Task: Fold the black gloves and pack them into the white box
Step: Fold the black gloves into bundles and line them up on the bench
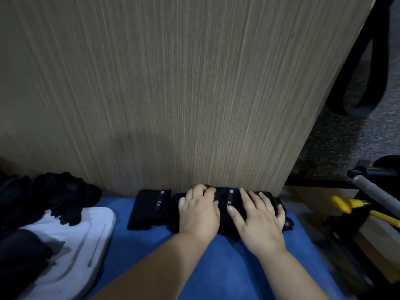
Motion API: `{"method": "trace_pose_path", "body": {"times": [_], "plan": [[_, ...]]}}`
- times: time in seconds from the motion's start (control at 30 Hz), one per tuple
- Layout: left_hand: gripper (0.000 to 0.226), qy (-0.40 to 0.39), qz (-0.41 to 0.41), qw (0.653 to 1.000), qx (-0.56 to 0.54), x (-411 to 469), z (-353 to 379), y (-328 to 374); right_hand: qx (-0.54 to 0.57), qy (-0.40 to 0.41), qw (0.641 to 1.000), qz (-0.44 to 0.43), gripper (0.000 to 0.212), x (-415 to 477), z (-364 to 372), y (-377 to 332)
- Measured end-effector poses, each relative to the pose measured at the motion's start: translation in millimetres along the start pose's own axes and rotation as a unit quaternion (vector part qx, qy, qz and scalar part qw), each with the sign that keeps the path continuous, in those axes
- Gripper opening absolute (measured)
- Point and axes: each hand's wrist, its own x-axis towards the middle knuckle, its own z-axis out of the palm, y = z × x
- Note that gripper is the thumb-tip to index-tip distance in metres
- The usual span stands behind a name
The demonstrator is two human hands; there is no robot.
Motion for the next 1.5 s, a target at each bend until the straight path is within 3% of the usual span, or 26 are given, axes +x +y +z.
{"method": "trace_pose_path", "body": {"times": [0.1,0.23,0.47,0.93,1.13,1.27,1.37,1.5], "plan": [[0.036,0.036,0.053,0.998,0.015,-1,4,-4,-0.003,-0.006,1.000,0.009,0.104,-1,2,1],[0.043,-0.066,0.135,0.989,0.003,0,2,-1,0.010,-0.008,1.000,0.024,0.106,-3,3,1],[0.050,-0.179,0.096,0.976,0.080,-1,3,-2,0.042,-0.035,0.998,0.044,0.062,-5,-3,2],[0.051,-0.246,0.077,0.959,0.122,5,-3,6,0.025,-0.023,0.999,0.027,0.055,-4,0,1],[0.053,-0.204,0.078,0.975,0.050,3,-31,6,0.019,0.137,0.990,-0.040,0.051,-7,-7,-4],[0.048,-0.128,0.040,0.990,0.031,-18,-66,-20,0.057,0.190,0.975,-0.102,0.038,-19,-18,-24],[0.042,-0.091,-0.017,0.994,0.066,-44,-96,-57,0.107,0.165,0.970,-0.144,0.025,-36,-20,-46],[0.041,-0.051,-0.113,0.988,0.096,-84,-130,-110,0.151,0.068,0.967,-0.193,0.010,-62,-8,-84]]}}
